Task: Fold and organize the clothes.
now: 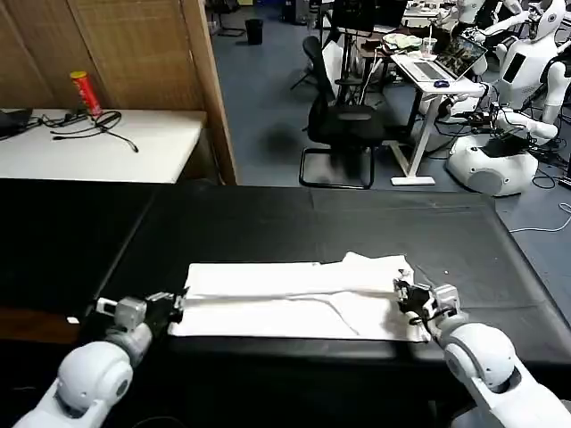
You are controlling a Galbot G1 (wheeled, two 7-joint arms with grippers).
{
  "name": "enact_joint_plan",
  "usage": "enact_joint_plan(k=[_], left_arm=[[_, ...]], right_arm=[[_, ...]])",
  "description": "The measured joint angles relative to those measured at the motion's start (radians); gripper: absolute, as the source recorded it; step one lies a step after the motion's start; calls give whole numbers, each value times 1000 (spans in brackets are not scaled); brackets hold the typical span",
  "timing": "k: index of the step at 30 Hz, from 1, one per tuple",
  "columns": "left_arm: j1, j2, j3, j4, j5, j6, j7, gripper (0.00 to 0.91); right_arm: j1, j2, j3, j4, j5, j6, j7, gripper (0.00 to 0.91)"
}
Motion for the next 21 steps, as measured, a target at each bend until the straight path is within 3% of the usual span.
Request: enact_joint_plan(k=[6, 10, 21], left_arm=[[23, -8, -35, -41, -1, 50, 2, 878], [1, -24, -62, -38, -59, 18, -19, 878], [-179, -96, -18, 133, -215, -50, -35, 878]], right_arm=[[-30, 0, 65, 54, 58, -6, 13, 878], [-14, 27, 100, 53, 69, 41, 49, 878], [136, 182, 63, -163, 17, 96, 84, 878]])
